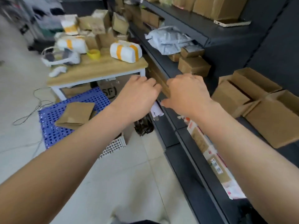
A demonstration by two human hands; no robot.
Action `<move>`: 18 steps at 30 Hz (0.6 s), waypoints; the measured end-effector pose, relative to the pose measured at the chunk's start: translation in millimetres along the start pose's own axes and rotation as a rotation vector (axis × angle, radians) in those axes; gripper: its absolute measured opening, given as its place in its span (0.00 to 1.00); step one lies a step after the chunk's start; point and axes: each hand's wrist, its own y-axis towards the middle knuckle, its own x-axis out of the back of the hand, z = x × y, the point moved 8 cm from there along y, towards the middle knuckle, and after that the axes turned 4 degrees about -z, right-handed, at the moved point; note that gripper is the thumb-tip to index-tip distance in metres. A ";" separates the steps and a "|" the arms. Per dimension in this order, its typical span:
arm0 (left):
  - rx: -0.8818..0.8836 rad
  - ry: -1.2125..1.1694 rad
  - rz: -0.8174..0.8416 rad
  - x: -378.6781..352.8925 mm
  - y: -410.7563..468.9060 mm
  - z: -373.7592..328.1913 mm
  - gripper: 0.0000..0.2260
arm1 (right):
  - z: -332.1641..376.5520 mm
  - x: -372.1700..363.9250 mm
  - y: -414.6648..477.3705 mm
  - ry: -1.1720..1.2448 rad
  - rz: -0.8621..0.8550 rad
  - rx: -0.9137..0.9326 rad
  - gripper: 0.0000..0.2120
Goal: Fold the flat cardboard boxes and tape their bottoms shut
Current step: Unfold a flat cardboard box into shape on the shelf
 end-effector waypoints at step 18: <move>0.490 0.033 0.306 -106.8 -270.1 313.0 0.13 | 358.6 -87.4 131.8 0.074 0.103 0.279 0.12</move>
